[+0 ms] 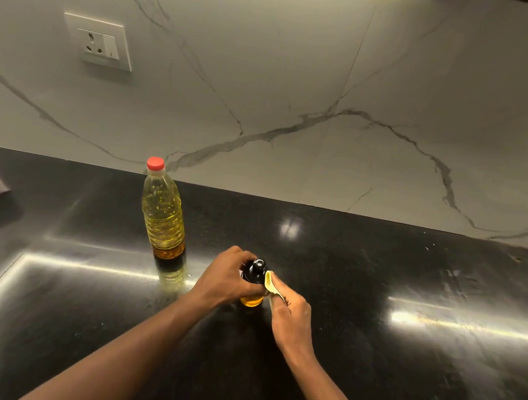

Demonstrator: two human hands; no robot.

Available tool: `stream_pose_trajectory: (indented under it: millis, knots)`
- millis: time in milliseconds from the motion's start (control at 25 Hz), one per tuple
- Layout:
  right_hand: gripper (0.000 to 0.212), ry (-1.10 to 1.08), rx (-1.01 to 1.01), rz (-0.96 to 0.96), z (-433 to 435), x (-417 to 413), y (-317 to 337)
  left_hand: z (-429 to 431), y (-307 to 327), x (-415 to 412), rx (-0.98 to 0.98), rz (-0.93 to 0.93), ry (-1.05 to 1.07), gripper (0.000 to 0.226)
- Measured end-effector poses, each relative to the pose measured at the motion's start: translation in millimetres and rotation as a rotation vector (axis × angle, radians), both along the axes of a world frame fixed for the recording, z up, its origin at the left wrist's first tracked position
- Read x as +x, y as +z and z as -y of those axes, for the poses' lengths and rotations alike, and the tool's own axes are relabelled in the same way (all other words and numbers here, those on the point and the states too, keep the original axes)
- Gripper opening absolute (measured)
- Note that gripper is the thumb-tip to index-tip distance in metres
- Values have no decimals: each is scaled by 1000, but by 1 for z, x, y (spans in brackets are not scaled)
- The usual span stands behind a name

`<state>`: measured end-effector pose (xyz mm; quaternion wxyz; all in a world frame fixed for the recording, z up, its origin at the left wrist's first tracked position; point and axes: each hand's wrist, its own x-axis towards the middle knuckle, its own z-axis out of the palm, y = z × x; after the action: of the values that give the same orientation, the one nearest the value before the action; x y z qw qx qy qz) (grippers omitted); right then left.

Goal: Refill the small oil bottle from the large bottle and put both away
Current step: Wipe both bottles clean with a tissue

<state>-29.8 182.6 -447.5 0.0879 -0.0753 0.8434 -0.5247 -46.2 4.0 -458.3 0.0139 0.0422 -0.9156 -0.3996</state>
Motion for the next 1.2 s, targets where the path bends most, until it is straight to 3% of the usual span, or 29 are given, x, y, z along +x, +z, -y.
stream_pose_trajectory:
  millis: [160, 320, 400, 680, 880, 960, 1080, 1200]
  knots:
    - [57, -24, 52, -92, -12, -5, 5, 10, 8, -8, 4, 91, -145, 47]
    - [53, 238, 468, -413, -13, -2, -5, 20, 19, -14, 7, 160, -251, 40]
    - [58, 302, 591, -411, -15, -1, -13, 20, 20, -15, 2, 185, -274, 40]
    - [60, 290, 663, -376, 1, -14, 2, 21, 21, -13, 41, 186, -267, 40]
    - [54, 244, 547, -421, -8, 5, 0, 19, 21, -13, 57, 189, -251, 40]
    - [45, 186, 422, -311, 4, -13, 8, 18, 21, -14, 42, 185, -232, 37]
    - [28, -1, 117, 73, 13, -22, 3, 17, 20, -10, 39, 173, -197, 50]
    - [28, -28, 135, 212, 4, -3, -23, 15, 20, -5, 48, 156, -167, 67]
